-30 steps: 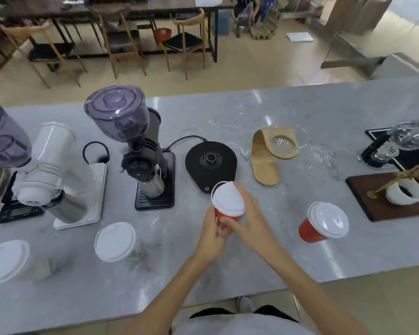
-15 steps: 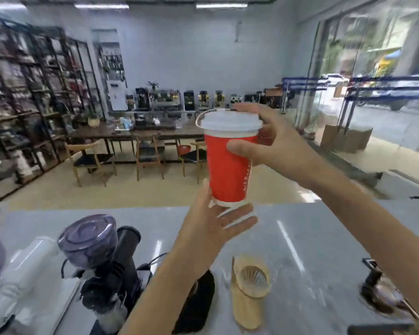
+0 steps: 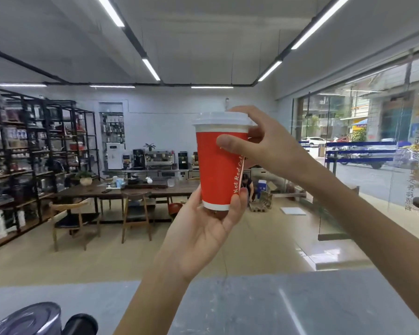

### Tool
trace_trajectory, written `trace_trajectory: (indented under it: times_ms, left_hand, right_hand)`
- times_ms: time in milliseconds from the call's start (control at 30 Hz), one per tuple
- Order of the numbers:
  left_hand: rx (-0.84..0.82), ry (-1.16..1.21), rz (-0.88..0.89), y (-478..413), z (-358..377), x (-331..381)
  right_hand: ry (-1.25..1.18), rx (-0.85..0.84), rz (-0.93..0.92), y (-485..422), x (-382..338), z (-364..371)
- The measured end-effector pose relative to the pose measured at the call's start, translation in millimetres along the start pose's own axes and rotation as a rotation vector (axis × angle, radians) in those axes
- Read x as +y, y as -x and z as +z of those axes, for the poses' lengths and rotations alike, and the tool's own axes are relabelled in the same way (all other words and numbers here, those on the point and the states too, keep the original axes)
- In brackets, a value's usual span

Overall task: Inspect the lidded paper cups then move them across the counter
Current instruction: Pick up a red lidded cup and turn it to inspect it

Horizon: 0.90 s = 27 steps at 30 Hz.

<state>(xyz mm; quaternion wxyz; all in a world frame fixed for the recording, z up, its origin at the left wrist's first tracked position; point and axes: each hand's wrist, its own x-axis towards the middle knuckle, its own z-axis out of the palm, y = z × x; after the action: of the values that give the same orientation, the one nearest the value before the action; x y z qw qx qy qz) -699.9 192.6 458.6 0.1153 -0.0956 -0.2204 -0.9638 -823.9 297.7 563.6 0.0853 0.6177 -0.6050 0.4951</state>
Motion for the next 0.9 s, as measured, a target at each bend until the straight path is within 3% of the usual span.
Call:
trace_trajectory:
  times_ms: [467, 600, 767, 833, 900]
  left_hand:
    - [-0.034, -0.035, -0.055, -14.4, -15.9, -9.7]
    - [-0.008, -0.048, 0.186, -15.4, -12.9, -17.8]
    - [0.100, -0.347, 0.577, -19.6, -5.1, -38.6]
    - [0.100, -0.409, 0.625, -21.1, -6.3, -43.7]
    - [0.049, -0.399, 0.561, -20.0, -7.1, -43.1]
  right_hand:
    - [-0.042, 0.014, 0.090, 13.7, 18.8, -3.9]
    - [-0.260, 0.001, 0.162, 14.1, 18.9, -2.5]
    - [-0.267, 0.057, 0.216, 20.5, 15.7, 14.8]
    - [-0.319, 0.113, 0.252, 20.7, 17.0, 19.6]
    - [-0.360, 0.132, 0.271, 20.4, 17.8, 16.8]
